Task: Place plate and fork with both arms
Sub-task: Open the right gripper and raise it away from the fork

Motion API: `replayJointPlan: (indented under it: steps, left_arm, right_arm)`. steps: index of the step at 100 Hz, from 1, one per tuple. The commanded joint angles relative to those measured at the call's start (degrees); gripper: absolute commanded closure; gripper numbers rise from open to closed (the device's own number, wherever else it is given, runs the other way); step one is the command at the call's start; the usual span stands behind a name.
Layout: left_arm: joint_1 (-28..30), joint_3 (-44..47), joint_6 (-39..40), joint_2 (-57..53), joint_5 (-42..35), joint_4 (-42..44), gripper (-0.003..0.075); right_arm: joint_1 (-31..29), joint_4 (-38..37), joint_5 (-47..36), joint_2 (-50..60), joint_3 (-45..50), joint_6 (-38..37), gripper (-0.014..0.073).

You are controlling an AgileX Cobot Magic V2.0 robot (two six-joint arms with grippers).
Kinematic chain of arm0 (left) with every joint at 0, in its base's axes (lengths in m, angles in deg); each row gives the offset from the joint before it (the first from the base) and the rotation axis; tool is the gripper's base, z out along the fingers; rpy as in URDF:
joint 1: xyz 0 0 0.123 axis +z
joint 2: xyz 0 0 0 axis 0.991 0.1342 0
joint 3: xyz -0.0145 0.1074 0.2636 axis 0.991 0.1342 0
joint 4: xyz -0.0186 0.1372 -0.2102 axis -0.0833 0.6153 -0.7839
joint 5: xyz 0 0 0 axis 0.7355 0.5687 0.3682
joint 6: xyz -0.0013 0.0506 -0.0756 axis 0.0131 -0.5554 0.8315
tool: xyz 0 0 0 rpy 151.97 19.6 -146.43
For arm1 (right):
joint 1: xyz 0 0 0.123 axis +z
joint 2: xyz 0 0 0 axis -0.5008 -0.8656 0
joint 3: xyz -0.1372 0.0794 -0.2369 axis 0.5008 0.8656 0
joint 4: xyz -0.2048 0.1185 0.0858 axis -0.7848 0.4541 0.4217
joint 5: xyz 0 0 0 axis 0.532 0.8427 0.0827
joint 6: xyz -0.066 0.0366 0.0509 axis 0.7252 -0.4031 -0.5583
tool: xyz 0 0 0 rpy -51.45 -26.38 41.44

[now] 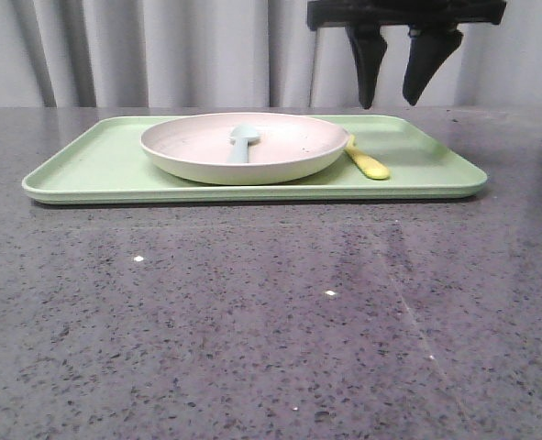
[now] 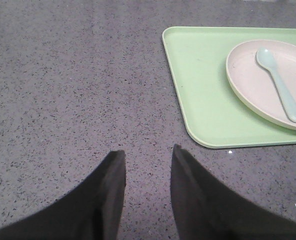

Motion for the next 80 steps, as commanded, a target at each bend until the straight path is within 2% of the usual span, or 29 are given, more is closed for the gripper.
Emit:
replayJointPlan:
  steps: [1, 33, 55, 80]
  left_arm:
    - [0.11, -1.74, 0.48, 0.02, -3.88, -0.30, 0.0500]
    - [0.11, -1.74, 0.48, 0.02, -4.21, -0.30, 0.0500]
    - [0.11, -1.74, 0.48, 0.02, -4.60, -0.30, 0.0500]
    - [0.11, -1.74, 0.48, 0.02, -5.62, -0.30, 0.0500]
  right_arm:
    - [-0.30, -1.04, 3.70, 6.71, 0.79, 0.67, 0.0223]
    - [-0.30, -1.04, -5.96, 21.12, 16.52, 0.67, 0.0223]
    - [-0.30, -1.10, -17.58, 32.35, 30.42, 0.67, 0.0223]
    - [-0.30, -1.62, -27.03, 44.47, 44.79, 0.67, 0.0223]
